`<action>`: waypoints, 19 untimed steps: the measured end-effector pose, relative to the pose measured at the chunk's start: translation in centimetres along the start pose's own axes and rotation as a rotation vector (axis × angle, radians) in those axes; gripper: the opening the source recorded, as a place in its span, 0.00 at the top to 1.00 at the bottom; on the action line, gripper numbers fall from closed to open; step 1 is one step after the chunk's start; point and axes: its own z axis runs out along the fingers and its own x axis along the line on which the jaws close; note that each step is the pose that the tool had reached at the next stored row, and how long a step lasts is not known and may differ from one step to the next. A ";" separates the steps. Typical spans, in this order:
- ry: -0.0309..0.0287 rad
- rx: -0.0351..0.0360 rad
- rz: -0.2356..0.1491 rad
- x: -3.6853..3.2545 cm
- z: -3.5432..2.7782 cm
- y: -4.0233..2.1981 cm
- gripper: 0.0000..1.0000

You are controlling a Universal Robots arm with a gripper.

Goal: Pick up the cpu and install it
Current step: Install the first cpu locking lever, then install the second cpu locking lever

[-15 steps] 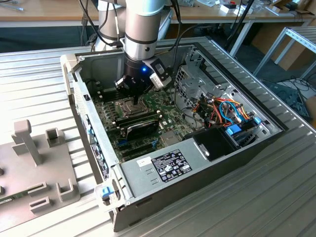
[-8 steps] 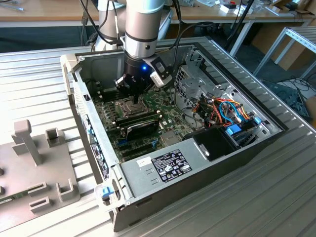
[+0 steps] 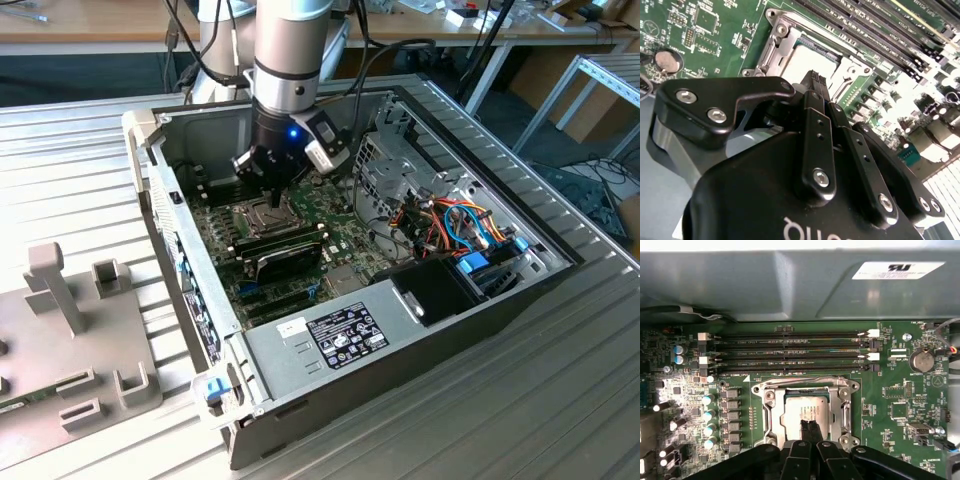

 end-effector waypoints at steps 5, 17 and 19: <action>-0.0001 -0.0002 0.000 -0.04 -0.95 -0.02 0.89; -0.0006 -0.0039 0.000 0.36 -0.98 -0.03 0.89; -0.0006 -0.0039 0.000 0.37 -0.98 -0.03 0.89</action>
